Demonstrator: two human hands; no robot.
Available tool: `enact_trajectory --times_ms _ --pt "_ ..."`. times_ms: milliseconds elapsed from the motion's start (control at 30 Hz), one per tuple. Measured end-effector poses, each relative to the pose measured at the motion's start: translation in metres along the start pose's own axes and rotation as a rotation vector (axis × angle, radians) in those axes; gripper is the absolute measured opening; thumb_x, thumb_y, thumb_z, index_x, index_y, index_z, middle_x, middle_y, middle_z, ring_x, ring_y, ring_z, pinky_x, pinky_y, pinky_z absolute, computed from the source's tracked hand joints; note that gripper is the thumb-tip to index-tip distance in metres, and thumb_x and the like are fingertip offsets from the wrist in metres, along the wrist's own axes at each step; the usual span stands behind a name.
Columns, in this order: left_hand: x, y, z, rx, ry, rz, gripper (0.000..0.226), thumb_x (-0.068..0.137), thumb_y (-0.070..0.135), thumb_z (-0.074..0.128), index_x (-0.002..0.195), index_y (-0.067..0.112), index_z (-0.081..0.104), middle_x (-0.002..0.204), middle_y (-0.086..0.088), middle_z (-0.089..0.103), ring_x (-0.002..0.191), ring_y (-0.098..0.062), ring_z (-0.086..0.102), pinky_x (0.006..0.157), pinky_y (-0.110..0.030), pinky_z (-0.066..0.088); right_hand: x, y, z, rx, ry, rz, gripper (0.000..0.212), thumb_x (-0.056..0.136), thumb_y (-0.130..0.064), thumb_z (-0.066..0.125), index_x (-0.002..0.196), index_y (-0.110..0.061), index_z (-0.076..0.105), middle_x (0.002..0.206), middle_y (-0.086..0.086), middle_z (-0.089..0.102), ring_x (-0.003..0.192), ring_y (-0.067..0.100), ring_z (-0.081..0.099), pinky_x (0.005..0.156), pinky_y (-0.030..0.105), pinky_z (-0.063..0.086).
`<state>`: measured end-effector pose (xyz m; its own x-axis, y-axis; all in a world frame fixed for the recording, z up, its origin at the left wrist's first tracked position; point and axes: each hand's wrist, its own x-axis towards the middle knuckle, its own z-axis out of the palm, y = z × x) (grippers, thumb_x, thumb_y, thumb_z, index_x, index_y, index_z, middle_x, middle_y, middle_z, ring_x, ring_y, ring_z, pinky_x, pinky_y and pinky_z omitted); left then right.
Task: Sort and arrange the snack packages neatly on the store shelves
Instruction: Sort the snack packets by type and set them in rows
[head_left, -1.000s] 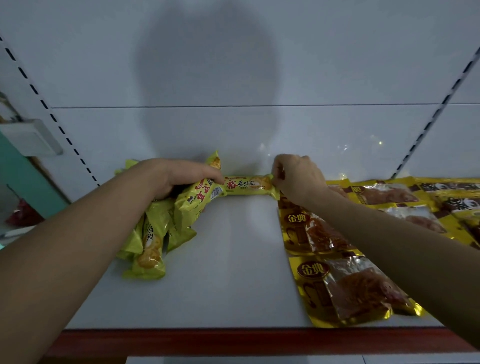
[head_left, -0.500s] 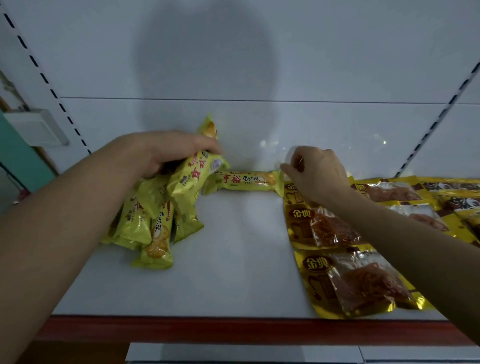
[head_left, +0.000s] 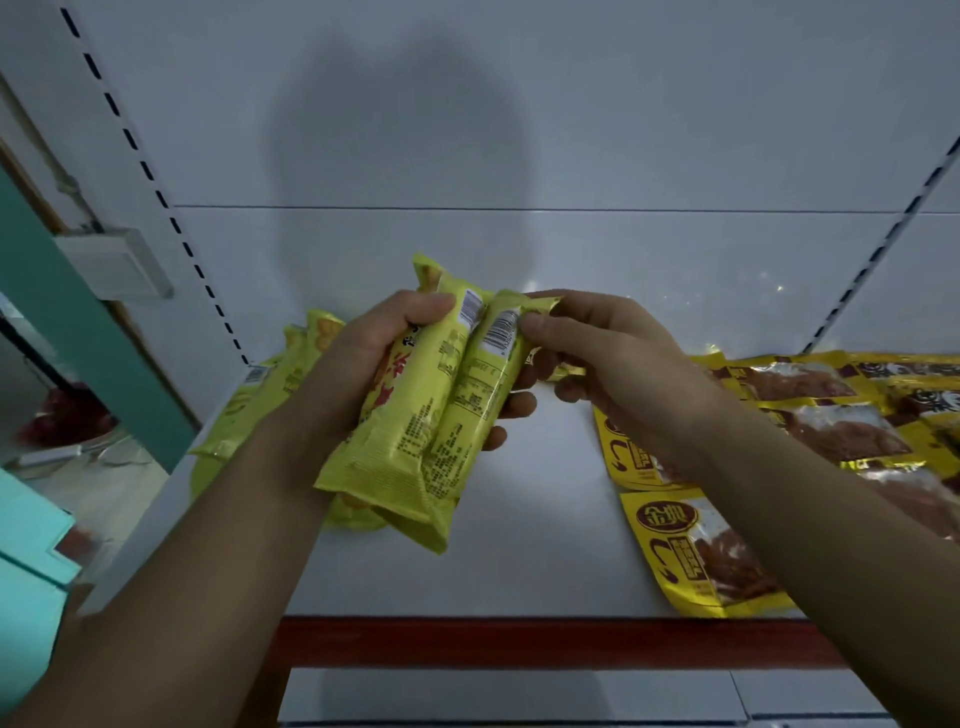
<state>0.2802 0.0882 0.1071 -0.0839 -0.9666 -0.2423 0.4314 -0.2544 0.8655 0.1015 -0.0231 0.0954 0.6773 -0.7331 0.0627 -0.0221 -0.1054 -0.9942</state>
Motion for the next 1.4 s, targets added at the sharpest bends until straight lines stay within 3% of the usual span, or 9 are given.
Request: enact_trajectory --times_ms 167,433,533,667,867,1067,1200,1333,1400 --pt "-0.001 -0.008 0.000 -0.133 -0.036 -0.012 0.052 0.090 0.039 0.049 0.118 0.001 0.071 0.111 -0.022 0.069 0.089 -0.034 0.071 0.078 -0.045 0.058 -0.006 0.000 0.012 -0.048 0.032 0.052 0.018 0.089 -0.028 0.072 0.104 -0.018 0.072 0.084 0.000 0.071 0.083 0.015 0.065 0.077 0.040 0.043" --pt "-0.006 -0.023 0.007 -0.117 0.261 0.197 0.027 0.099 0.026 0.048 0.115 0.011 0.064 0.106 -0.014 0.077 0.093 -0.026 0.076 0.074 -0.037 0.059 -0.014 -0.009 0.010 0.252 0.201 -0.028 0.018 0.086 -0.007 0.069 0.102 -0.010 0.063 0.093 0.010 0.070 0.082 0.023 0.070 0.076 0.040 0.056" --pt "-0.008 -0.021 0.005 -0.056 0.359 0.285 0.015 0.094 0.021 0.056 0.104 0.012 0.064 0.095 -0.007 0.076 0.074 -0.018 0.071 0.066 -0.032 0.057 -0.019 -0.014 0.006 -0.147 0.225 -0.258 0.040 0.079 -0.011 0.083 0.113 -0.015 0.061 0.095 0.001 0.066 0.079 0.022 0.069 0.071 0.034 0.057" --pt "-0.010 -0.014 0.012 0.138 0.360 0.288 0.042 0.070 0.042 0.074 0.098 0.010 0.071 0.078 -0.003 0.071 0.059 -0.014 0.062 0.055 -0.027 0.053 -0.023 -0.017 0.005 -0.736 0.168 -0.461 0.059 0.075 -0.017 0.087 0.121 -0.028 0.053 0.098 -0.013 0.064 0.093 0.011 0.065 0.082 0.028 0.052" --pt "-0.007 -0.014 0.015 0.410 0.450 0.418 0.010 0.077 0.021 0.081 0.084 0.017 0.077 0.075 -0.002 0.076 0.064 -0.014 0.071 0.062 -0.033 0.053 -0.024 -0.014 0.005 -0.927 0.179 -0.577 0.062 0.071 -0.024 0.090 0.122 -0.026 0.056 0.103 -0.012 0.067 0.094 0.009 0.064 0.081 0.027 0.047" --pt "-0.008 -0.009 0.008 0.386 0.459 0.473 0.006 0.084 0.008 0.074 0.086 0.013 0.076 0.079 -0.001 0.077 0.072 -0.016 0.074 0.067 -0.030 0.054 -0.025 -0.012 -0.013 -0.830 0.111 -0.463 0.063 0.083 -0.045 0.078 0.138 -0.030 0.050 0.124 -0.015 0.063 0.106 0.004 0.064 0.084 0.022 0.054" --pt "-0.004 0.001 0.013 0.539 0.352 0.493 0.011 0.083 0.006 0.077 0.089 0.014 0.076 0.086 -0.004 0.078 0.086 -0.021 0.076 0.076 -0.032 0.057 -0.015 -0.019 -0.013 -0.685 -0.062 -0.342 0.056 0.093 -0.031 0.071 0.144 -0.026 0.049 0.119 -0.010 0.068 0.097 0.007 0.067 0.073 0.022 0.054" --pt "0.002 0.005 0.020 0.579 0.326 0.529 0.012 0.080 0.010 0.081 0.087 0.017 0.075 0.083 0.001 0.076 0.084 -0.019 0.074 0.079 -0.035 0.056 -0.004 -0.020 -0.016 -0.479 -0.145 -0.281 0.037 0.089 -0.014 0.075 0.124 -0.017 0.065 0.089 -0.007 0.065 0.080 0.018 0.058 0.072 0.027 0.050" --pt "0.002 0.004 0.017 0.553 0.359 0.551 0.015 0.076 0.018 0.084 0.086 0.016 0.073 0.081 -0.001 0.074 0.082 -0.021 0.074 0.081 -0.041 0.057 -0.006 -0.020 -0.020 -0.353 -0.138 -0.261 0.022 0.087 -0.013 0.073 0.108 -0.010 0.066 0.085 0.020 0.058 0.075 0.026 0.055 0.071 0.028 0.048"
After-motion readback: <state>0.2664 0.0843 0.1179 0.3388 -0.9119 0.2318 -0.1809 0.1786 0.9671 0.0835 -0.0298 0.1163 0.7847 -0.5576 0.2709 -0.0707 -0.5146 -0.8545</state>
